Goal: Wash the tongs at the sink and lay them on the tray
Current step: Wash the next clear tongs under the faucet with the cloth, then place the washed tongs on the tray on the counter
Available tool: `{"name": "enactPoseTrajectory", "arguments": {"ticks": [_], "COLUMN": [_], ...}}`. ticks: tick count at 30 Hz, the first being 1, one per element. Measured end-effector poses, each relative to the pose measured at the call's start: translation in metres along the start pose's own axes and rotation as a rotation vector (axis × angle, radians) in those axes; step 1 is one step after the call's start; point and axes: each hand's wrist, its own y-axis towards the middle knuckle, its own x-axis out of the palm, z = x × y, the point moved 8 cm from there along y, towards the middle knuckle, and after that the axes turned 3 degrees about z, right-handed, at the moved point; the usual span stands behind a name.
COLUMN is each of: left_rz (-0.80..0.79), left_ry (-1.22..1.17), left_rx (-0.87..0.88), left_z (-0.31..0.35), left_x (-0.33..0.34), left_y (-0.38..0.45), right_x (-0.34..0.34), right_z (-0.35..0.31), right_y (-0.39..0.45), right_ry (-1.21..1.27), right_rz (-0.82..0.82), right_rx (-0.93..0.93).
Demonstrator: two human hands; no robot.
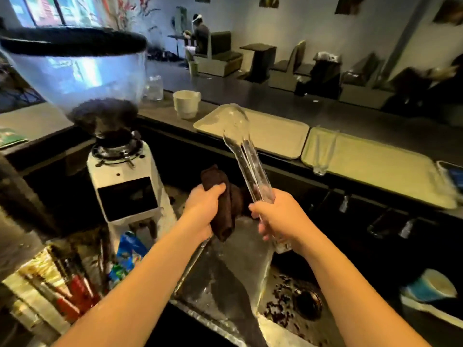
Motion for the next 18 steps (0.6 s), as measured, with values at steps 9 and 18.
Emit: {"name": "enactPoseTrajectory", "arguments": {"ticks": [9, 18], "left_rz": [-0.275, -0.354], "left_ry": [0.139, 0.243], "left_rx": [-0.056, -0.125], "left_z": [-0.036, -0.067], "left_x": [0.171, 0.236], "left_y": [0.0, -0.008], "right_x": [-0.154, -0.23], "right_z": [0.044, 0.081], "right_y": [0.001, 0.018], "right_ry": [0.24, 0.526], "right_rz": [0.238, 0.31], "right_rx": [0.196, 0.355]}}
